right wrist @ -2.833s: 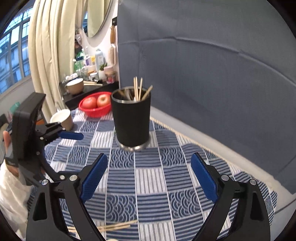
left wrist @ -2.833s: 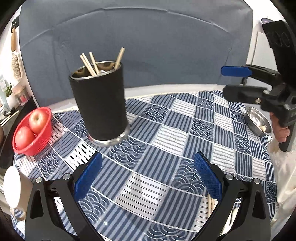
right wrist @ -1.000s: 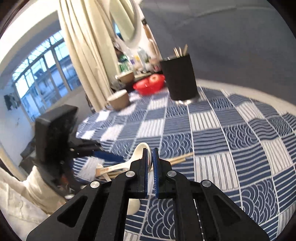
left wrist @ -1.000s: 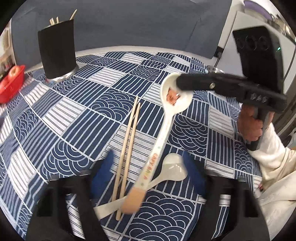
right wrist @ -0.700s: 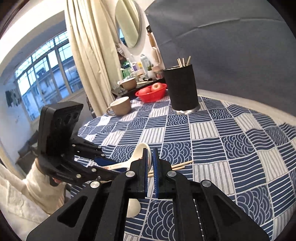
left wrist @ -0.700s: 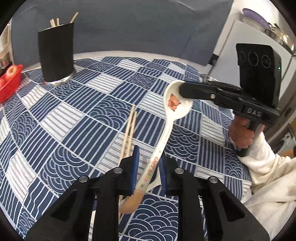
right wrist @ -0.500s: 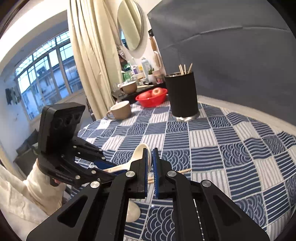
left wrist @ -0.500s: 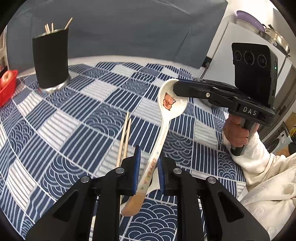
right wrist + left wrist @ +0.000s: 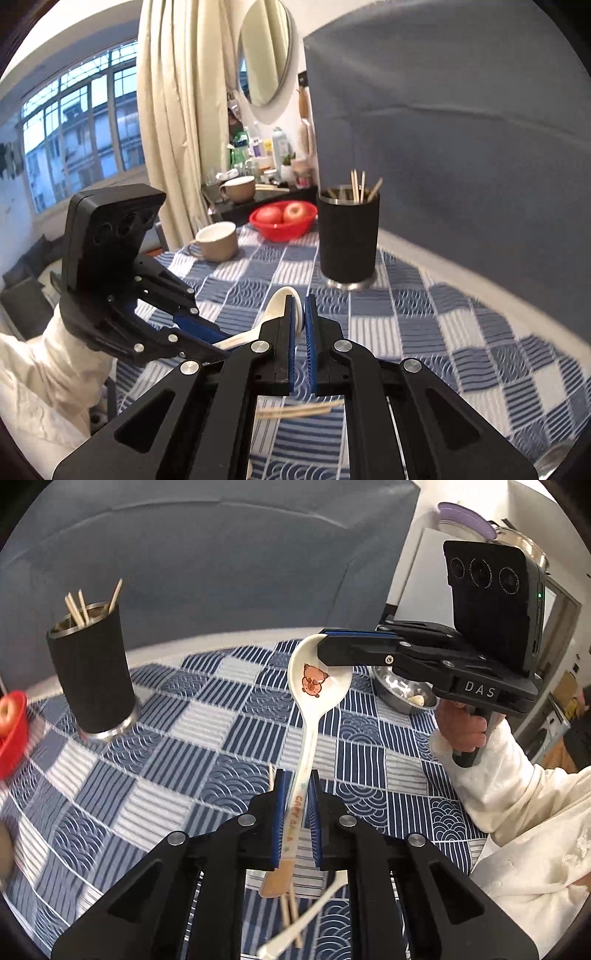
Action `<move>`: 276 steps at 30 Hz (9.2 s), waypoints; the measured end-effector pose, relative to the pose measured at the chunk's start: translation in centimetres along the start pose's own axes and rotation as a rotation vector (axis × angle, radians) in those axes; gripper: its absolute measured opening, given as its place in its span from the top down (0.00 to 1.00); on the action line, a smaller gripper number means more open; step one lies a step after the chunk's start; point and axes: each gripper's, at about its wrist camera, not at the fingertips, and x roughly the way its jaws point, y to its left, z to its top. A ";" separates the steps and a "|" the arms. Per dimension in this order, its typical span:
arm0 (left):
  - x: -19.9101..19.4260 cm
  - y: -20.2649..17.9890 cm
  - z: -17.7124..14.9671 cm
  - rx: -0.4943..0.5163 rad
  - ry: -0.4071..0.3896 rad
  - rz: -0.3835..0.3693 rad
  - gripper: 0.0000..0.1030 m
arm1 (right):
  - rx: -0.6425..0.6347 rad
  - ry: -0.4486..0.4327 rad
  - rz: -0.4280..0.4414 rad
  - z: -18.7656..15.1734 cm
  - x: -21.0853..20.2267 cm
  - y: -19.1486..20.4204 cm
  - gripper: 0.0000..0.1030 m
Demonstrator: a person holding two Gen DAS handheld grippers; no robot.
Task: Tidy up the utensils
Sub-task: 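Lift the spoon with both tools and insert its handle into the black holder, then grasp another white spoon by its bowl with the right tool, then close the left tool on that spoon's handle, then carry the spoon with both tools and drop it into the black holder, then grasp one wooden chopstick with each tool from the table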
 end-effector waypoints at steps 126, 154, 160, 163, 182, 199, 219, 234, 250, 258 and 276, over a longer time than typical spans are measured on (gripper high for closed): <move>0.8 1.5 -12.4 -0.021 0.150 0.097 0.06 | -0.191 0.443 0.122 -14.4 5.3 6.6 0.62; 4.5 -0.3 -9.8 0.102 0.265 0.049 0.90 | -0.078 0.336 0.135 -9.3 6.6 4.8 0.96; 3.4 -0.2 -8.3 0.110 0.237 0.066 0.91 | -0.128 0.280 0.090 -6.8 5.9 5.4 0.96; 2.8 0.0 -7.2 0.113 0.218 0.073 0.91 | -0.125 0.239 0.078 -5.1 5.5 5.2 0.96; -1.6 5.4 5.2 0.109 0.027 0.133 0.90 | -0.007 0.024 -0.078 7.9 5.8 0.7 0.95; -2.4 15.7 15.2 0.102 -0.185 0.008 0.87 | -0.077 -0.025 -0.300 19.6 10.7 -1.9 0.94; -0.7 18.6 12.1 -0.007 -0.197 0.100 0.11 | -0.007 -0.081 -0.325 16.7 11.1 -4.8 0.16; -2.0 12.1 4.3 0.027 -0.096 0.120 0.06 | 0.043 0.085 -0.380 9.1 8.3 -3.7 0.14; 3.4 7.3 -3.2 0.061 0.072 0.074 0.06 | 0.130 0.292 -0.415 -2.7 6.8 -3.9 0.14; 6.2 4.0 -4.6 0.119 0.143 0.142 0.06 | 0.215 0.332 -0.413 -7.0 5.9 -5.1 0.14; 10.5 4.0 -5.2 0.053 0.341 0.242 0.04 | 0.364 0.265 -0.365 -11.5 4.6 -6.6 0.14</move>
